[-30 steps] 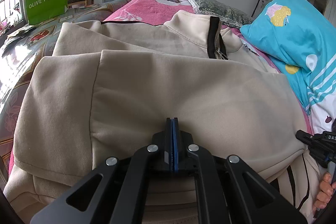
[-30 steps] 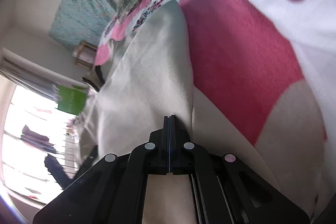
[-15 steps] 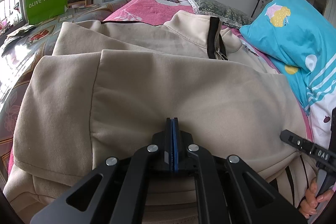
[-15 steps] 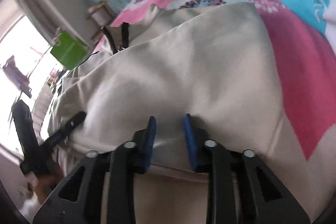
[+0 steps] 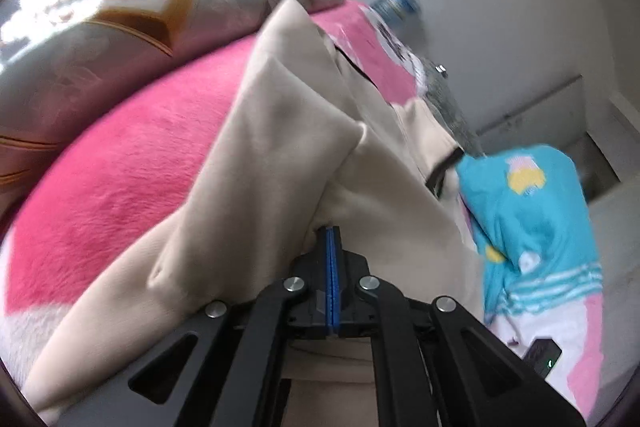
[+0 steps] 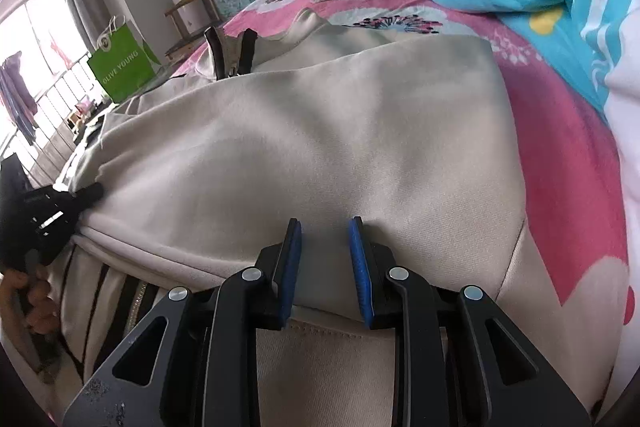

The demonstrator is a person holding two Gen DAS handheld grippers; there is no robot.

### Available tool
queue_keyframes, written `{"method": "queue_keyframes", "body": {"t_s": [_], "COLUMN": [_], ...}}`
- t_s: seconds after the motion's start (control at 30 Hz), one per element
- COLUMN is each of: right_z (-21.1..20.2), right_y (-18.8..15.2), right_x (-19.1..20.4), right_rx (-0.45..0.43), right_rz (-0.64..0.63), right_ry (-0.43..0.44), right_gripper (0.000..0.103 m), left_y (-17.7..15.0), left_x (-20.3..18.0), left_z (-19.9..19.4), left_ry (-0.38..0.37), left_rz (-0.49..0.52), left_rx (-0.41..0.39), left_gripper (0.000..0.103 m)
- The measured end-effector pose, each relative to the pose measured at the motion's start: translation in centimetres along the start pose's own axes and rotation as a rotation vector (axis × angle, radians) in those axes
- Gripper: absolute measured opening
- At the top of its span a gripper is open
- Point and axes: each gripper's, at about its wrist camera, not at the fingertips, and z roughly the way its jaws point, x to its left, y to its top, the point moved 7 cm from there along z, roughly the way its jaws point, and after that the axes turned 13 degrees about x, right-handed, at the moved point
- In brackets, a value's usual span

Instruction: Fold large clothes

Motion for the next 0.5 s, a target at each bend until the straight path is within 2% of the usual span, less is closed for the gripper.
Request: {"method": "queue_keyframes", "body": {"t_s": [0.03, 0.07, 0.1, 0.13, 0.17, 0.2, 0.23, 0.27, 0.3, 0.33, 0.37, 0.4, 0.47, 0.5], "right_z": [0.1, 0.1, 0.1, 0.2, 0.1, 0.1, 0.1, 0.1, 0.0, 0.0, -0.2, -0.3, -0.7, -0.8], "right_y": [0.1, 0.1, 0.1, 0.1, 0.1, 0.1, 0.1, 0.1, 0.1, 0.0, -0.1, -0.3, -0.7, -0.8], "right_x": [0.1, 0.2, 0.2, 0.1, 0.1, 0.1, 0.1, 0.1, 0.1, 0.1, 0.3, 0.4, 0.6, 0.7], "right_rx": [-0.002, -0.003, -0.004, -0.005, -0.005, -0.005, -0.005, -0.004, -0.002, 0.0, 0.001, 0.002, 0.006, 0.011], "right_rz": [-0.001, -0.001, -0.002, -0.001, 0.0, 0.001, 0.001, 0.0, -0.002, -0.004, -0.01, -0.02, -0.044, -0.051], "right_ry": [-0.002, -0.003, -0.004, -0.001, 0.001, 0.003, 0.003, 0.001, -0.007, -0.018, -0.03, -0.047, -0.076, -0.084], "right_gripper": [0.024, 0.024, 0.024, 0.024, 0.024, 0.024, 0.025, 0.025, 0.024, 0.024, 0.025, 0.024, 0.024, 0.024], "left_y": [-0.1, -0.2, -0.3, -0.6, -1.2, -1.7, -2.5, -3.1, -3.5, -3.5, -3.3, -2.9, -2.5, -2.5], "left_x": [-0.7, -2.3, -3.3, -5.3, -7.0, -7.9, -8.5, -8.4, -7.7, -6.9, -5.8, -4.5, -3.4, -3.5], "left_z": [-0.2, -0.3, -0.3, 0.2, 1.2, 2.0, 3.4, 4.3, 4.8, 4.6, 4.0, 2.9, 1.8, 1.6], "left_ry": [0.044, 0.107, 0.127, 0.131, 0.119, 0.104, 0.079, 0.095, 0.149, 0.167, 0.182, 0.165, 0.168, 0.185], "left_rz": [0.021, 0.085, 0.13, 0.219, 0.296, 0.332, 0.362, 0.369, 0.372, 0.374, 0.344, 0.269, 0.2, 0.2], "left_rx": [-0.018, -0.049, -0.059, -0.053, -0.014, 0.026, 0.1, 0.138, 0.146, 0.113, 0.076, 0.038, 0.027, 0.033], "left_gripper": [0.002, 0.002, 0.004, 0.004, 0.005, 0.008, 0.011, 0.012, 0.012, 0.003, 0.003, 0.003, 0.003, 0.003]}}
